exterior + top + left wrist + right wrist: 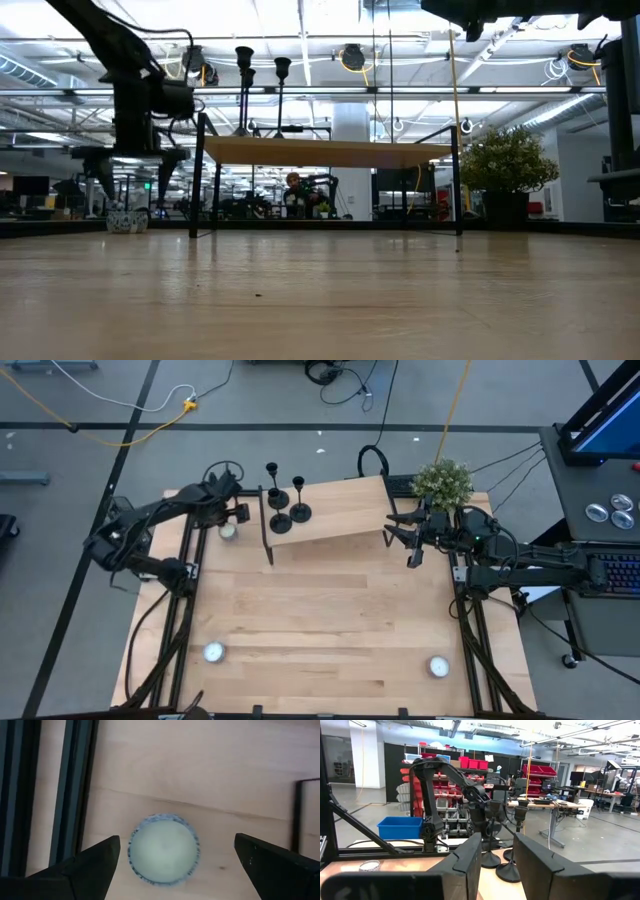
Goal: Pick & Place candle stick holders
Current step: Put the top blue scented candle on the shelf
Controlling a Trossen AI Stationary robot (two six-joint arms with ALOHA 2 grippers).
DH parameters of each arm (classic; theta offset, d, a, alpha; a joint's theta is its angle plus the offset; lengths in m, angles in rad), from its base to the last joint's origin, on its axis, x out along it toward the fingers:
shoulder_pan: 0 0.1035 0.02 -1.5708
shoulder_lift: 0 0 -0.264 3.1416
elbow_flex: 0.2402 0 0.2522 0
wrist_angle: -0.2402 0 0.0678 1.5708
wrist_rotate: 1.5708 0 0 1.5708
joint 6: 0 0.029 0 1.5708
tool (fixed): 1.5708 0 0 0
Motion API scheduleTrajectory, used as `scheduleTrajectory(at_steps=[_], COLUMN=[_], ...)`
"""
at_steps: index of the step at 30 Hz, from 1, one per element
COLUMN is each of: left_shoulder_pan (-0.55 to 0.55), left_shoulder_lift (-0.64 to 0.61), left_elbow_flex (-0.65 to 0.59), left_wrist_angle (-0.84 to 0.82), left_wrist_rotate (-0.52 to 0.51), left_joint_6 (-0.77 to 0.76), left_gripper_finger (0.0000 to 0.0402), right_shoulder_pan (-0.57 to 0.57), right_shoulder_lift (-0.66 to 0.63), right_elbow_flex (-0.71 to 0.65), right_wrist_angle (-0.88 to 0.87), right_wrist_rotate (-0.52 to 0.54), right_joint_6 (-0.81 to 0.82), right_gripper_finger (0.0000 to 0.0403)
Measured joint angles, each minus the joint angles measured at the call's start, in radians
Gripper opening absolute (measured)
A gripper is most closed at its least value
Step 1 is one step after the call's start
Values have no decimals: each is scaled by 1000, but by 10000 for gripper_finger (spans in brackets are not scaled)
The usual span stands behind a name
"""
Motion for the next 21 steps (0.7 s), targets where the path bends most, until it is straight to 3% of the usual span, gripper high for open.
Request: scheduleTrajectory(at_steps=[21], left_shoulder_pan=[85], left_shoulder_lift=[172], left_elbow_flex=[0], left_wrist_angle=[42], left_wrist_rotate=[63], left_joint_6=[15], left_gripper_finger=[397], right_shoulder_pan=[0], right_shoulder_lift=[0], right_elbow_flex=[0], right_wrist_angle=[0], right_wrist_rotate=[0], right_joint_6=[0], right_gripper_finger=[105])
